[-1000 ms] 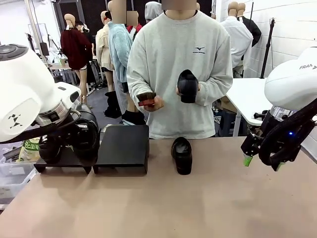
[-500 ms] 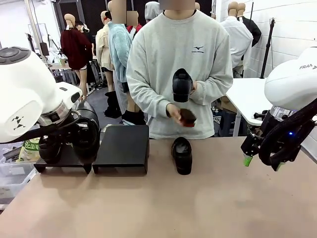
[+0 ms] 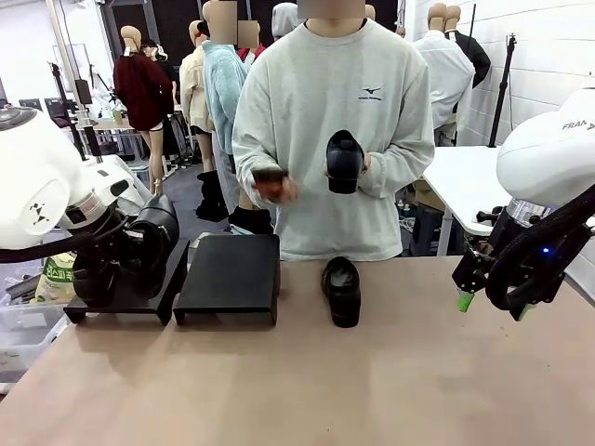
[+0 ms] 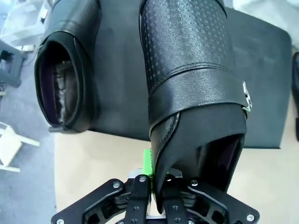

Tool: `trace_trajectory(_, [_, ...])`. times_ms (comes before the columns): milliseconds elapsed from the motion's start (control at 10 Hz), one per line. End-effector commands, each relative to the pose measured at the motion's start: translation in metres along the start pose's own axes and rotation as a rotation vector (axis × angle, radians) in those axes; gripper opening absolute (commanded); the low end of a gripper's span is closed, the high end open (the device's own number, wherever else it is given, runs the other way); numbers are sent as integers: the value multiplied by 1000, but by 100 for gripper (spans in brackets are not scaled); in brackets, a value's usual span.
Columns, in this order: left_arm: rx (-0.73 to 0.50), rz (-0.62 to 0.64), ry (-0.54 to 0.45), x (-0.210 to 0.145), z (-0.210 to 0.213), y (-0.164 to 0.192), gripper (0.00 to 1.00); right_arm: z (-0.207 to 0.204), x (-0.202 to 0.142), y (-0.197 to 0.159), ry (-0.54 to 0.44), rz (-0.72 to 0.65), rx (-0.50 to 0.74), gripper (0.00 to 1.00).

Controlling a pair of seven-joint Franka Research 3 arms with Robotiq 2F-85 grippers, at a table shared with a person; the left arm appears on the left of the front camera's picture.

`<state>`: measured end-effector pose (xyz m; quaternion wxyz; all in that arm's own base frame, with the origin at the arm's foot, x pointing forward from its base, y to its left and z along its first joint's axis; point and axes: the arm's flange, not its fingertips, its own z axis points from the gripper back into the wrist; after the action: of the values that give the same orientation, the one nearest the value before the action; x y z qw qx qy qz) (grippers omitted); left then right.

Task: Organize the shoes by placing them on the stand.
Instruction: Place the Shoe from the middle of the table onto the Shoes Stand.

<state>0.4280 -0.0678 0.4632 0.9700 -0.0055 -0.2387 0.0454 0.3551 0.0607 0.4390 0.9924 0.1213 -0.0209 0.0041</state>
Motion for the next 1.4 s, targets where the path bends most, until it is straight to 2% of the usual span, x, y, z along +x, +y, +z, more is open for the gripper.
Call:
trace_trajectory(0, [13, 5, -11, 24, -4, 11, 0, -1, 0, 0, 2, 5, -1, 100])
trace_trajectory(200, [20, 18, 6, 34, -20, 23, 0, -1, 0, 0, 2, 5, -1, 100])
trace_trajectory(300, [22, 52, 25, 35, -26, 23, 0, -1, 0, 0, 2, 5, -1, 100])
trace_trajectory(400, [78, 136, 40, 28, -17, 13, 0, -1, 0, 0, 2, 5, -1, 100])
trace_trajectory(500, [9, 44, 35, 26, -25, 24, 0, -1, 0, 0, 2, 5, -1, 100])
trace_trajectory(700, [20, 76, 47, 25, -28, 24, 0, -1, 0, 0, 2, 5, -1, 100])
trace_trajectory(900, [30, -6, -7, 39, -39, 22, 0, -1, 0, 0, 2, 5, -1, 100])
trace_trajectory(1300, [0, -19, 38, 47, -57, 22, 0, -1, 0, 0, 2, 5, -1, 100])
